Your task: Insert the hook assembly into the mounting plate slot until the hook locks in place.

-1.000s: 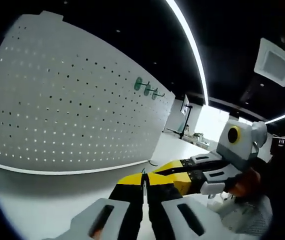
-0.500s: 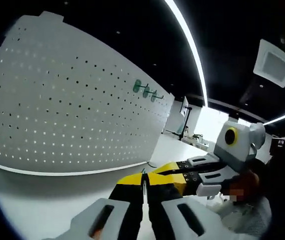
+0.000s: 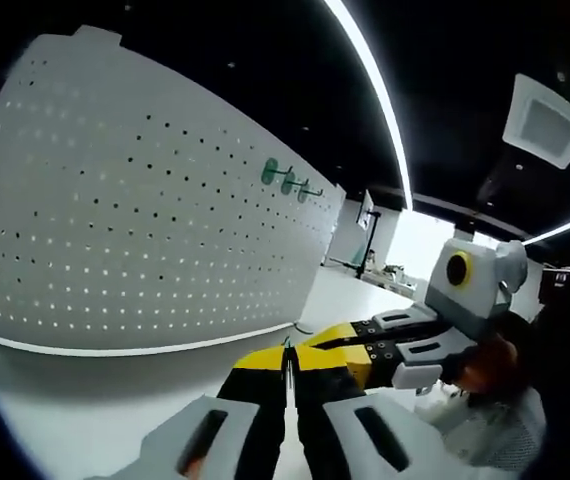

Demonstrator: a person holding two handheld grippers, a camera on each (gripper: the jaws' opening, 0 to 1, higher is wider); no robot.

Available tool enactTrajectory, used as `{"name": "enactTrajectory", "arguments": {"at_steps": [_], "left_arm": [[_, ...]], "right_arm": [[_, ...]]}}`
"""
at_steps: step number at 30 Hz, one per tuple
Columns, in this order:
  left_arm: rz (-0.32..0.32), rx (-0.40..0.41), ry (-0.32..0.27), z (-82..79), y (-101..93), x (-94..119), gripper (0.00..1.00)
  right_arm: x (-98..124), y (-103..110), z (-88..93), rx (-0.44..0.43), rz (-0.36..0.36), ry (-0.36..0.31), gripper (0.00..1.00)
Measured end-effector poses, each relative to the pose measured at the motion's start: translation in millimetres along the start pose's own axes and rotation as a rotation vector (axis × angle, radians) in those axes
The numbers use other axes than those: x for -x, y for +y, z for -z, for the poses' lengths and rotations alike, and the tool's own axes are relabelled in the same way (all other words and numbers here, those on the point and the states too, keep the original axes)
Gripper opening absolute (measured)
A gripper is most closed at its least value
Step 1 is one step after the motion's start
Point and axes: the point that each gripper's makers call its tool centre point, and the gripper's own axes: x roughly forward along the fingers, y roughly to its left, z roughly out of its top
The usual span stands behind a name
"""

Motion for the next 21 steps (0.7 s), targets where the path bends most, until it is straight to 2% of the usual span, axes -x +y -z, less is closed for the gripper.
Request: {"name": "enactTrajectory", "arguments": {"at_steps": [3,7,11,15,18,21], "left_arm": [[0.001,-0.014,-0.006,-1.5,0.1,0.0,0.03],[-0.001,-0.004,-0.014,-4.2,1.8,0.9,0.09],[-0.039,-0.002,-0.020,-5.7,10.3,2.6,0.17],[-0.092,-0.007,-0.013,-3.1,20.0,2.3,0.41],[-0.108,-0.026,-0.002,-1.2,21.4,1.3,0.52],[-0.124,-0.058,0.004,-0.5,22.1,0.7,0.59]], "right_arm": [[0.2,-1.2,1.7,-0.005,0.002,0.004,0.01],[1.5,-5.4,3.2,-0.011,0.010,0.006,0.01],[5.2,-14.4,2.2,-0.023,0.033,-0.002,0.01],[7.8,-21.3,2.9,-0.030,0.053,-0.005,0.01],[9.0,-25.6,2.0,-0.034,0.066,-0.010,0.01],[11.5,-29.8,0.5,-0.037,0.079,-0.018,0.01]]}}
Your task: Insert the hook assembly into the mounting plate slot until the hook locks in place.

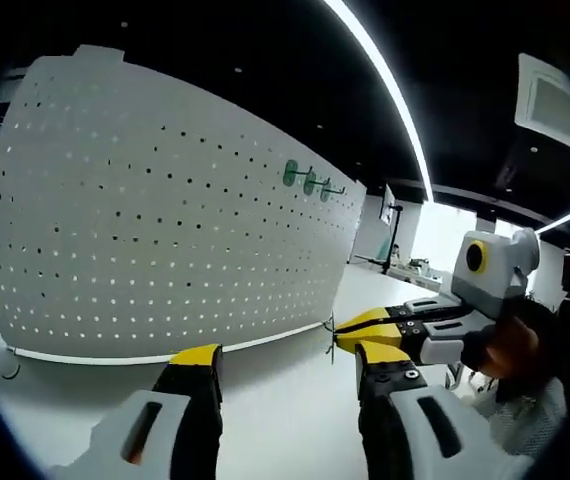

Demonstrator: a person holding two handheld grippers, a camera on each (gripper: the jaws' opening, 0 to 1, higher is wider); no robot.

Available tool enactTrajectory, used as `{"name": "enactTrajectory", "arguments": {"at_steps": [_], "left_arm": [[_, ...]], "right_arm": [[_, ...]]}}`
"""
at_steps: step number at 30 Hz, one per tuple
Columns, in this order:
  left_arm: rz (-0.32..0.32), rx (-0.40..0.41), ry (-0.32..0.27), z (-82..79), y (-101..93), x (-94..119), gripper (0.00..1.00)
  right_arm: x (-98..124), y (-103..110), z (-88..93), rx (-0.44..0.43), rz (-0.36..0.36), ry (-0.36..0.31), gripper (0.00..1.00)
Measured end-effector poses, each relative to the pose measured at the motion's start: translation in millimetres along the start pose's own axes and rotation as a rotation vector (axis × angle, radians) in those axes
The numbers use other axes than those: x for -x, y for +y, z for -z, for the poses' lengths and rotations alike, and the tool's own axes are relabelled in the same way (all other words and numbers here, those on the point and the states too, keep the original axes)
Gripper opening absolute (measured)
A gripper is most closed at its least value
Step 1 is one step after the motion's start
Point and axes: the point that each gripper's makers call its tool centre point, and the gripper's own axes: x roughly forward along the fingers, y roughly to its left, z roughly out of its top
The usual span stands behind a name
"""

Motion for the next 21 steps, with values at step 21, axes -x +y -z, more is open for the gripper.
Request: {"name": "enactTrajectory", "arguments": {"at_steps": [21], "left_arm": [[-0.044,-0.078,0.014,0.2,6.8,2.2,0.69]], "right_arm": [[40.8,-87.8,-40.4,0.018,0.215,-0.102,0.01]]}}
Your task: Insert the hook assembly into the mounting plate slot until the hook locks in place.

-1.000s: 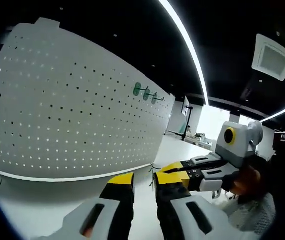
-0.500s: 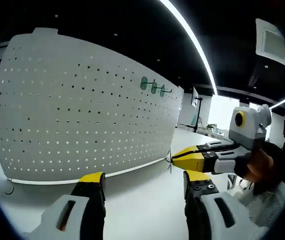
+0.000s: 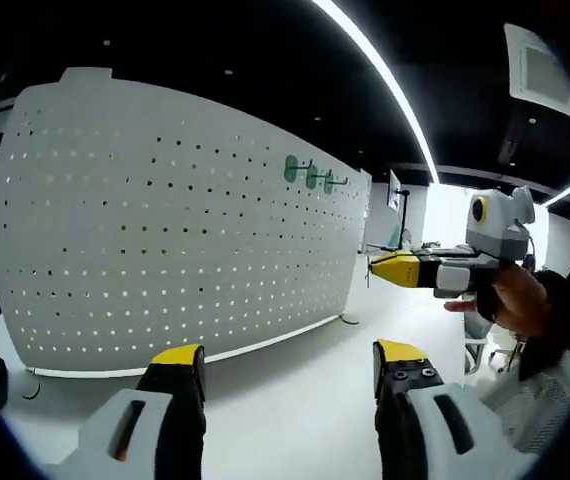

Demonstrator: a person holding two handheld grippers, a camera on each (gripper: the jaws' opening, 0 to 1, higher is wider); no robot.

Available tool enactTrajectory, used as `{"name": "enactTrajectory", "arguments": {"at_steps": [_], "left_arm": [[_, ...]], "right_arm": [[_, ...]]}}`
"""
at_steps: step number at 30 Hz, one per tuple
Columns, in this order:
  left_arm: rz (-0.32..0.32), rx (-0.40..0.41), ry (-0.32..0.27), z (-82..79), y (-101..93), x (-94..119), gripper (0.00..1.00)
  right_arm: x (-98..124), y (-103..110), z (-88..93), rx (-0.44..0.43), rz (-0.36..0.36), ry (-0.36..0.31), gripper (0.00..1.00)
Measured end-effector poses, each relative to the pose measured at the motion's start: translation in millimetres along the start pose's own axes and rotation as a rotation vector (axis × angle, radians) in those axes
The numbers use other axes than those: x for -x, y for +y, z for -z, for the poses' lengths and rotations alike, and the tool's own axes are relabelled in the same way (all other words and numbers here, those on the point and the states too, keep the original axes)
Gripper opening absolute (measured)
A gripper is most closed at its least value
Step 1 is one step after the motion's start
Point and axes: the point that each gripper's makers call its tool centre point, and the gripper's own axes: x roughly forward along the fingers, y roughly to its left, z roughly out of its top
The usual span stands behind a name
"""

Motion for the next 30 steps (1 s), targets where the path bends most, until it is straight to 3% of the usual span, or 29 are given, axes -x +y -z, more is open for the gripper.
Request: {"name": "enactTrajectory", "arguments": {"at_steps": [6,17,30], "left_arm": [[0.004,0.001,0.003,0.5,-1.4,0.0,0.69],[0.012,0.007,0.007,1.3,-2.1,0.1,0.68],[0.006,0.014,0.028,7.7,1.5,-0.2,0.66]], "right_arm": [[12.5,-65.7,-33.9,0.007,0.140,-0.071,0.01],[17.9,-128.5,-87.8,0.060,0.265,-0.153,0.01],[-14.5,-184.1,-97.8,0.023,0.339,-0.163,0.01]]}}
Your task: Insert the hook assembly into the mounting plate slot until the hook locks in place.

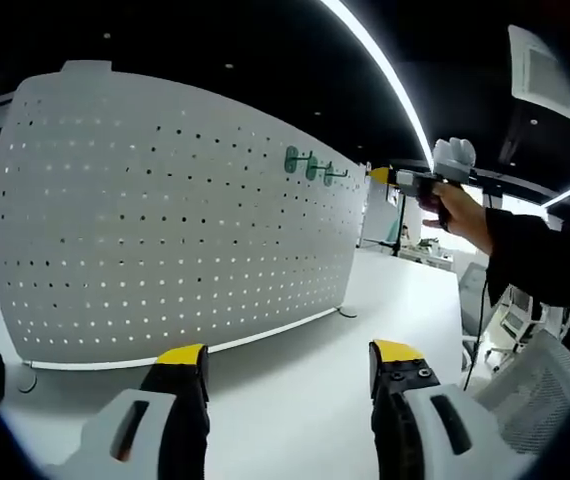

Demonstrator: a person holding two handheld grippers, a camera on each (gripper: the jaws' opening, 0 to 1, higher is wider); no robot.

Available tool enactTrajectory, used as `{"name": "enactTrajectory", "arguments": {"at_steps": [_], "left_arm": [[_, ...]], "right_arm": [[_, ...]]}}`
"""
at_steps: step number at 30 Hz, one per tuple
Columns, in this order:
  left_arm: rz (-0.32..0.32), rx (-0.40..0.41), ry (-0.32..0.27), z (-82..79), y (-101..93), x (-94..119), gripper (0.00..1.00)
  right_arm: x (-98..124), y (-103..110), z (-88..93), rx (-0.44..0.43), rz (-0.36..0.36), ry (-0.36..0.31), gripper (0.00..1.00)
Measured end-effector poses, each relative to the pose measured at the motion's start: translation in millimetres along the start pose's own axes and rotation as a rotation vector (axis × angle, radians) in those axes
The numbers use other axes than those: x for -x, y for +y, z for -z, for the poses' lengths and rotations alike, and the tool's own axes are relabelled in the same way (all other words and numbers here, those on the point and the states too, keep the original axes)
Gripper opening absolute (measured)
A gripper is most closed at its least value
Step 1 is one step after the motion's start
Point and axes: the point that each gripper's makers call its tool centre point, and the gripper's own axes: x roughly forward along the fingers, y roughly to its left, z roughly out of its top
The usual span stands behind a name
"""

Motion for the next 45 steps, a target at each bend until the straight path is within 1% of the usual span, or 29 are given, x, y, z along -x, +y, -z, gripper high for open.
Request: {"name": "enactTrajectory", "arguments": {"at_steps": [5,9,16,22,26,27,31,33,36,40,41,43,45], "left_arm": [[-0.009,0.004,0.002,1.0,3.3,0.3,0.66],[-0.012,0.004,0.009,3.1,4.6,0.1,0.65],[-0.022,0.006,0.019,6.1,8.5,0.4,0.64],[-0.026,0.006,0.029,9.3,10.2,-0.1,0.63],[-0.028,0.007,0.033,10.7,10.6,-0.2,0.63],[-0.028,0.008,0.035,11.4,10.7,-0.3,0.63],[-0.026,0.007,0.045,14.2,10.4,-1.1,0.63],[-0.025,0.006,0.048,15.1,9.8,-1.2,0.62],[-0.025,0.007,0.048,15.0,9.8,-1.1,0.62],[-0.029,0.005,0.045,14.1,10.9,-0.6,0.62],[-0.029,0.005,0.045,13.9,11.0,-0.5,0.62],[-0.030,0.004,0.042,13.0,11.1,-0.2,0.62],[-0.030,0.003,0.041,12.4,10.5,0.1,0.62]], "right_arm": [[-20.8,-9.5,4.3,-0.003,0.012,0.013,0.01],[-35.4,-11.7,8.5,0.010,0.010,0.026,0.01],[-48.1,-17.2,16.8,0.006,0.016,0.040,0.01],[-53.5,-21.8,20.3,-0.003,0.022,0.041,0.01],[-55.2,-26.0,26.0,-0.008,0.024,0.046,0.01],[-54.8,-23.6,25.8,-0.009,0.024,0.046,0.01],[-55.9,-25.1,26.8,-0.002,0.024,0.041,0.01],[-58.5,-25.2,31.1,0.009,0.029,0.055,0.01],[-59.5,-22.1,32.6,0.021,0.029,0.049,0.02],[-57.3,-21.9,33.7,0.022,0.025,0.043,0.02],[-57.1,-22.2,38.4,0.023,0.027,0.063,0.03],[-54.2,-21.8,40.4,0.017,0.028,0.062,0.06],[-49.1,-21.4,42.6,0.006,0.029,0.065,0.07]]}}
